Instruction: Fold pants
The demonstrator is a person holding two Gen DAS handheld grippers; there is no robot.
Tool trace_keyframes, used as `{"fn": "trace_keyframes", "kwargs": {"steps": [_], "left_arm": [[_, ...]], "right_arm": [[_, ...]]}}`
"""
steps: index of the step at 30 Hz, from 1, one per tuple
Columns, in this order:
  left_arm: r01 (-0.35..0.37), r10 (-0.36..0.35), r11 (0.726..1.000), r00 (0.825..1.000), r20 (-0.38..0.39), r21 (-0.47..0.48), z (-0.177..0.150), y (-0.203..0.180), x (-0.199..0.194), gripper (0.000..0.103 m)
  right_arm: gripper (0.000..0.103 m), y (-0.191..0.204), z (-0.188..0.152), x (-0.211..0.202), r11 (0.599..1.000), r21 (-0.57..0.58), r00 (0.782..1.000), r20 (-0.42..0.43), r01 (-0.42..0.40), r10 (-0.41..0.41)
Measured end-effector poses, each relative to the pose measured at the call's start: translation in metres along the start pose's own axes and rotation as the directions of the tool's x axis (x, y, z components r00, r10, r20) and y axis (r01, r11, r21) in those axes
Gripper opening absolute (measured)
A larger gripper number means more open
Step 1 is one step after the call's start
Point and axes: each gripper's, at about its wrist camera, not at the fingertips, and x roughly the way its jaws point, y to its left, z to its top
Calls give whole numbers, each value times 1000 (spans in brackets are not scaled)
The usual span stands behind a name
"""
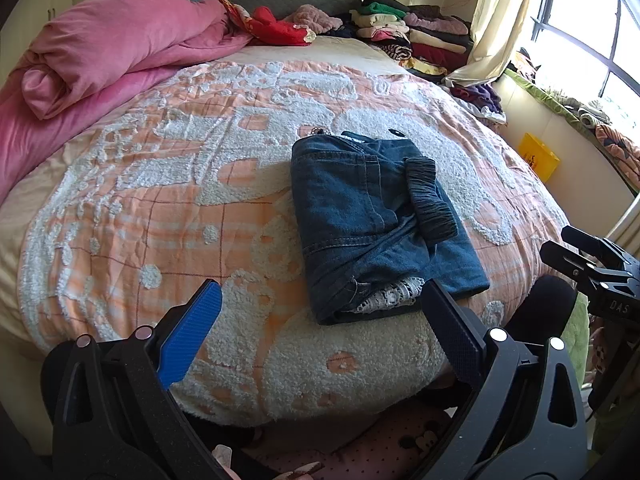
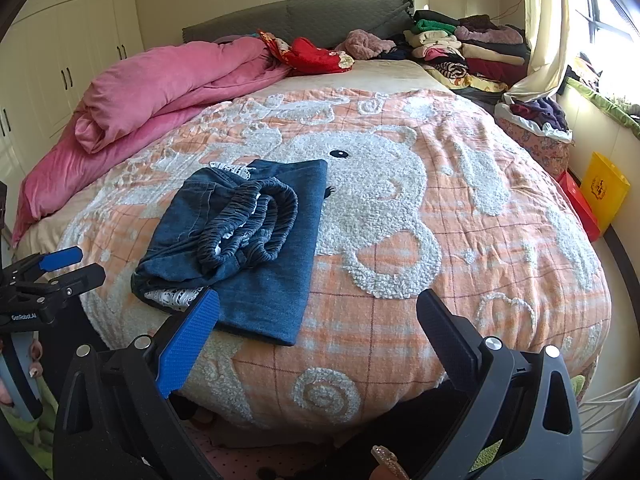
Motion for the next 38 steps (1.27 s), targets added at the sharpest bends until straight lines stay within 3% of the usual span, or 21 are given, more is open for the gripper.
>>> {"fn": "trace_keyframes", "kwargs": {"steps": [17,22,27,30,35,38], "left_arm": [[25,-25,999,1000,-5,-20,-2,7,4,93],[-51,49,996,998,-25,-71,5,27,12,93],[-137,135,977,991,-26,-160,19,77,21,93],[-222,220,952,975,-32,-209,36,114,32,93],[-402,385,867,915,-119,-295,75,211,77,93],[-476,437,812,879,-190,-336,95,267,110,93]], "right_arm": [[98,-7,2,7,999,9,999,-15,31,-31],[98,-19,7,17,998,19,997,-32,67,-66],[98,-51,20,32,991,57,992,-49,118,-115],[98,-86,33,43,981,102,985,-47,168,-164],[98,-171,61,74,937,210,959,-92,280,-267],[98,-225,82,99,907,248,939,-128,342,-319]]}}
